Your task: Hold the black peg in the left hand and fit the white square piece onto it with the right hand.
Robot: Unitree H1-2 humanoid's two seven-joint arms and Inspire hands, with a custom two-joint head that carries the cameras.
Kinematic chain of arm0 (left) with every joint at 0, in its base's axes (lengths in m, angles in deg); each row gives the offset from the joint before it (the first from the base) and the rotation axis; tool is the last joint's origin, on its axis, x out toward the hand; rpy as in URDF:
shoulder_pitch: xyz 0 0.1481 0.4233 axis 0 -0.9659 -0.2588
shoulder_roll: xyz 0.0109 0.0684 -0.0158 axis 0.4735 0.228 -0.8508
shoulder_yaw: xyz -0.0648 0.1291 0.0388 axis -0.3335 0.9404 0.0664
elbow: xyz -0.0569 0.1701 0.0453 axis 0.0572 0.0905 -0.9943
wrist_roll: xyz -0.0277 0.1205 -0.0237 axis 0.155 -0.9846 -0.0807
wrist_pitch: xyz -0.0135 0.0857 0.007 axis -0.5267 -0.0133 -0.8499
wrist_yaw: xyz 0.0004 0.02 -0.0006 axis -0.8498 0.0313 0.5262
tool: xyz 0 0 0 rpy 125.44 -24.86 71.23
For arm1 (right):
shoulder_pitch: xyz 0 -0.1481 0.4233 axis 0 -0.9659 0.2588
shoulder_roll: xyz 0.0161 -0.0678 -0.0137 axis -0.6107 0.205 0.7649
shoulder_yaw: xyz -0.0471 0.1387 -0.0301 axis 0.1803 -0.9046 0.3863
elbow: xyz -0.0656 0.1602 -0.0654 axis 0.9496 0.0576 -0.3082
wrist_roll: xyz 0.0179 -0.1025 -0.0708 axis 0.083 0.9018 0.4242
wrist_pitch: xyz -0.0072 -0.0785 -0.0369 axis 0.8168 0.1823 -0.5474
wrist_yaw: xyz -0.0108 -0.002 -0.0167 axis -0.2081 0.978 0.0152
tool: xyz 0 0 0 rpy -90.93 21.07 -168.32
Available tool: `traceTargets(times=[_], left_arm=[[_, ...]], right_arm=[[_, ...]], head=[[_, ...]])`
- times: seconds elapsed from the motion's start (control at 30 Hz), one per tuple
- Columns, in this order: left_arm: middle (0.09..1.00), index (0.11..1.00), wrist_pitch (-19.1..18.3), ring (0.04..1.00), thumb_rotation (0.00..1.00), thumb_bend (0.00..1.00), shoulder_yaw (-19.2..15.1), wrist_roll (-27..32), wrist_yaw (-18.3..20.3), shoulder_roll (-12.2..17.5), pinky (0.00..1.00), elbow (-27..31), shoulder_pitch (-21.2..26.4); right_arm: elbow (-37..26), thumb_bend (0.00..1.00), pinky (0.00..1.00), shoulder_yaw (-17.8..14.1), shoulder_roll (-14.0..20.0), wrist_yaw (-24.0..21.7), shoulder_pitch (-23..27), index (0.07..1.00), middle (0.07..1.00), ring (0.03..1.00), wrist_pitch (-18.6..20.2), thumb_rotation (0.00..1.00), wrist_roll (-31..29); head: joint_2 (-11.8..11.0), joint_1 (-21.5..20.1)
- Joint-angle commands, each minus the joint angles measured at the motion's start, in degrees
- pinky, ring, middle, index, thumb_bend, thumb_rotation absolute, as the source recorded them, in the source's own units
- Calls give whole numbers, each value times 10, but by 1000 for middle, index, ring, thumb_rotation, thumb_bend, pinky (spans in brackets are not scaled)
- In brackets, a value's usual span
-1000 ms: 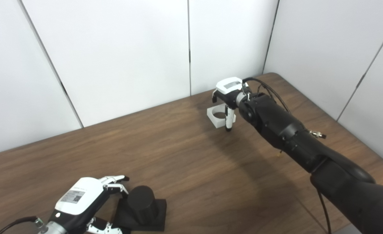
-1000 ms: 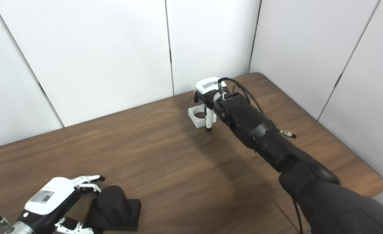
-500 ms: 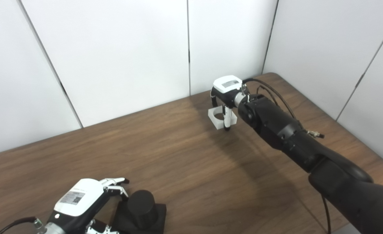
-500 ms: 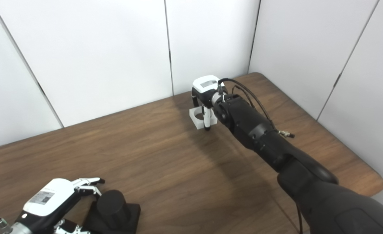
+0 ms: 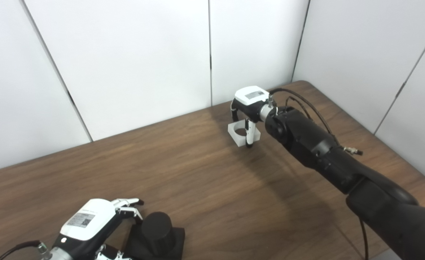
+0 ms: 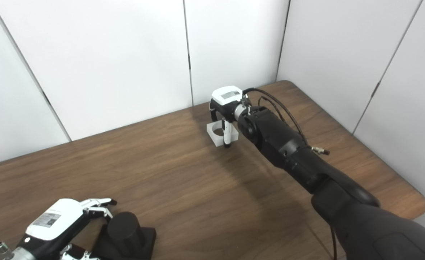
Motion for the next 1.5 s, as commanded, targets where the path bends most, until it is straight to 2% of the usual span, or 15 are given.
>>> traceTargets(times=[0.0,0.17,0.33,0.53,0.63,0.7,0.73,0.8,0.83,0.9,1.07,1.23,1.47], left_arm=[[878,489,-9,851,59,524,10,-5,47,17,697,1,-17],[880,489,-9,857,58,524,8,-4,49,14,695,0,-17],[882,490,-8,857,59,524,11,-10,48,10,698,-7,-14],[887,490,-9,860,60,524,13,-11,46,2,702,-16,-8],[889,490,-9,864,62,524,16,-21,42,-6,704,-22,-6],[886,489,-8,866,63,524,18,-29,35,-14,699,-28,-4],[885,489,-6,865,63,524,20,-34,33,-16,695,-31,-3],[888,489,-3,866,66,524,22,-40,26,-25,692,-36,-2],[888,489,-4,865,66,524,23,-42,26,-28,689,-38,-1],[898,490,-17,878,68,524,24,-49,33,-37,705,-36,1],[901,489,-43,890,69,523,29,-63,41,-57,729,-40,10],[916,489,-49,928,71,523,34,-68,42,-67,743,-48,19],[911,488,-53,919,71,523,30,-69,28,-73,791,-55,20]], right_arm=[[-30,524,693,-12,21,4,18,481,775,824,0,131,-1],[-85,524,716,-22,29,-17,8,482,782,837,4,132,-11],[-141,524,696,-30,36,-27,1,481,773,817,-11,131,-22],[-220,524,668,-40,35,-56,-5,481,775,811,-21,133,-51],[-244,523,650,-43,33,-62,-8,481,770,800,-28,133,-60],[-257,523,644,-45,35,-69,-10,481,771,795,-34,134,-69],[-263,523,644,-47,36,-72,-11,481,771,794,-37,134,-74],[-276,523,648,-52,40,-79,-14,481,773,794,-45,133,-82],[-281,524,649,-54,42,-81,-15,481,772,793,-51,133,-86],[-293,524,655,-60,47,-88,-18,481,768,790,-61,133,-99],[-316,523,648,-71,56,-98,-25,480,761,780,-98,133,-133],[-367,523,663,-81,56,-124,-37,481,769,782,-103,132,-163],[-421,522,638,-80,42,-157,-47,480,772,781,-100,131,-197]], head=[[3,4],[7,10],[15,28],[40,68],[52,106],[62,146],[63,151],[73,192],[75,197],[84,234],[96,284],[103,297],[104,294]])
